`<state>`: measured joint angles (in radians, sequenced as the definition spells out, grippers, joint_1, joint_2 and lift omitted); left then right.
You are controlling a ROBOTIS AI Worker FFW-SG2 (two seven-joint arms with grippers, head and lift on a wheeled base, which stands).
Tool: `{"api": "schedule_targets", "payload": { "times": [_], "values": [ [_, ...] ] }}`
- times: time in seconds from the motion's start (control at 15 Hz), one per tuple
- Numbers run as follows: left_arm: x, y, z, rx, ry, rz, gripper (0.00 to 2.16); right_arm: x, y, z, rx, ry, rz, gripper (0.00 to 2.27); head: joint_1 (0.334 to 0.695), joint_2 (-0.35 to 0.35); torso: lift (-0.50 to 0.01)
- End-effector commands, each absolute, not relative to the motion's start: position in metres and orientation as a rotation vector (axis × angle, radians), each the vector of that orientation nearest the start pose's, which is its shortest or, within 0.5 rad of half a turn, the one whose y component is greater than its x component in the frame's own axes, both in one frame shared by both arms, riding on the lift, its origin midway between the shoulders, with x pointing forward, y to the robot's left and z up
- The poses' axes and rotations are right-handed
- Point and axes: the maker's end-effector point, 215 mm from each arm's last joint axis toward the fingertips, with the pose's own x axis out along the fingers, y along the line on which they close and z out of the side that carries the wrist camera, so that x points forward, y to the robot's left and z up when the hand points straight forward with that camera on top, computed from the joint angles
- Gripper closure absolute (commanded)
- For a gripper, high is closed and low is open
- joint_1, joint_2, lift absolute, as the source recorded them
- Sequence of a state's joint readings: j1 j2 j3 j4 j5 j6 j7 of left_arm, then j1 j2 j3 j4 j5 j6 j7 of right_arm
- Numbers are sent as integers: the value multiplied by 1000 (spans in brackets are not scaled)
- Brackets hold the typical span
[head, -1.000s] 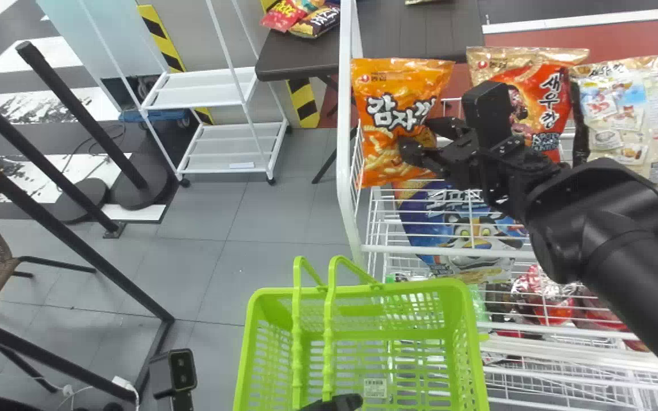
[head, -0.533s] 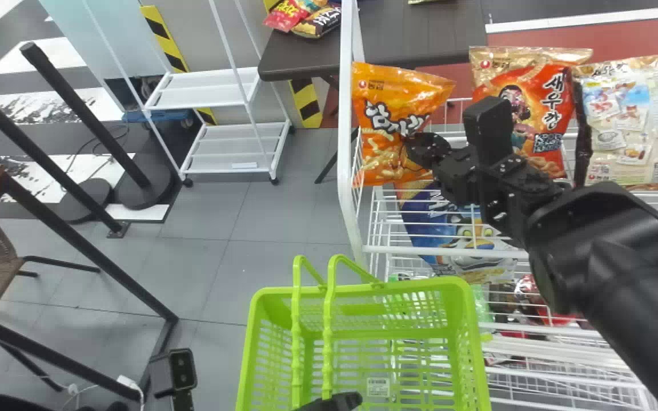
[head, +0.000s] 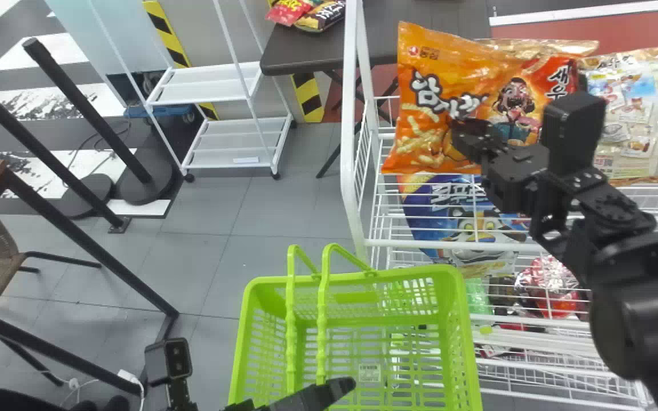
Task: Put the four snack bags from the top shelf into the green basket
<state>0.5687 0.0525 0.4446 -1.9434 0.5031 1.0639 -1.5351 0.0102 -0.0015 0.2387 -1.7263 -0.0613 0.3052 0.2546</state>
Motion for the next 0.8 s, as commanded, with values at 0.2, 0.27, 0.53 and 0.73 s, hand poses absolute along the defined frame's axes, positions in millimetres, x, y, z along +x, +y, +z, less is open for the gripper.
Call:
{"api": "schedule_targets", "payload": {
  "times": [0.2,0.27,0.53,0.73],
  "values": [
    [235,168,-380,-1147,520,-1112,2148,458,-54,-344,158,282,477,2250,695,189,0],
    [236,166,-381,-1149,522,-1113,2148,443,-52,-335,185,277,483,2250,695,185,0],
    [240,164,-384,-1147,530,-1111,2148,374,-34,-359,289,473,551,2250,695,201,0],
    [240,163,-386,-1147,536,-1108,2148,329,-10,-395,308,662,614,2250,695,251,0]
  ]
}}
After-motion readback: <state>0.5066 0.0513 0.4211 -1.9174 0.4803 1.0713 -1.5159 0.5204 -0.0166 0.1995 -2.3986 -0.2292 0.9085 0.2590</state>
